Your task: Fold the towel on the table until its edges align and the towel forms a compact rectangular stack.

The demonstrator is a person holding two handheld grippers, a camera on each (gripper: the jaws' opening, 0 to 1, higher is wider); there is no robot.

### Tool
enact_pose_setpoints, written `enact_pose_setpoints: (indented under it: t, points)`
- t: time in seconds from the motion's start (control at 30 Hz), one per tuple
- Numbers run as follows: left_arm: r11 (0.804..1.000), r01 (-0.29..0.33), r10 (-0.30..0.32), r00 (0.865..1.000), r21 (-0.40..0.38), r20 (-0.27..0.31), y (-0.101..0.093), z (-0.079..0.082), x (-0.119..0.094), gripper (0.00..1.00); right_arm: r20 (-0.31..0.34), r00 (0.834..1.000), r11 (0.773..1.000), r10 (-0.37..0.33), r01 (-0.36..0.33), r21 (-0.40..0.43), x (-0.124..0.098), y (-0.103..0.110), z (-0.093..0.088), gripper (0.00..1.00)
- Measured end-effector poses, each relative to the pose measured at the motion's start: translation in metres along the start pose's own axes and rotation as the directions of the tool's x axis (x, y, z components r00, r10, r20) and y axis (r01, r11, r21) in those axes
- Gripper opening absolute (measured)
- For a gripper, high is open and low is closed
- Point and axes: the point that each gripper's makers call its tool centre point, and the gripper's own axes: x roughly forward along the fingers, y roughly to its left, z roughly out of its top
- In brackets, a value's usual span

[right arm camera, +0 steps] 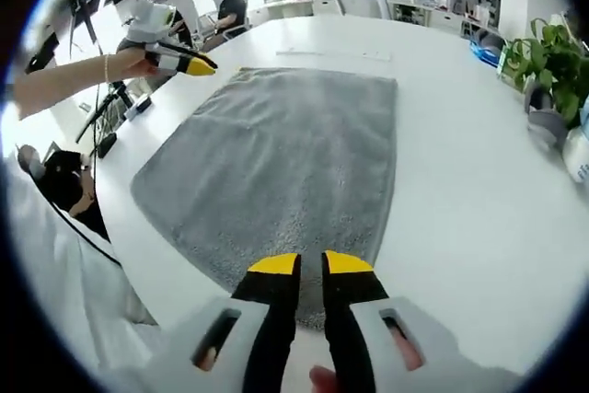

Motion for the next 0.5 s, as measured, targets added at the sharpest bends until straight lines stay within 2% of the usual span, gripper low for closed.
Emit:
enact_pose_setpoints:
  t: [0.17, 0.27, 0.33, 0.37, 0.5]
  points:
    - [0.997, 0.033, -0.031, 0.999, -0.077, 0.028, -0.039, -0.026, -0.025, 0.22, 0.046, 0.999, 0.999, 0.019, -0.018, -0.03, -0.01, 0.006, 0.014, 0.15]
    - [0.997, 0.056, -0.055, 0.998, -0.058, 0.013, -0.068, -0.046, -0.036, 0.24, 0.059, 0.998, 0.998, 0.031, -0.028, -0.053, -0.015, 0.012, 0.014, 0.2]
    - [0.998, 0.061, -0.061, 0.998, -0.033, 0.01, -0.082, -0.053, -0.041, 0.26, 0.04, 0.999, 0.996, 0.022, -0.018, -0.09, -0.016, 0.013, 0.007, 0.23]
    - [0.997, 0.074, -0.074, 0.997, -0.009, 0.001, -0.091, -0.06, -0.043, 0.26, 0.029, 0.999, 0.994, 0.023, -0.02, -0.109, -0.016, 0.015, 0.002, 0.24]
    - [0.989, 0.146, -0.146, 0.989, -0.001, -0.02, -0.121, -0.076, -0.046, 0.27, -0.009, 0.999, 0.988, 0.037, -0.038, -0.148, -0.015, 0.021, -0.013, 0.26]
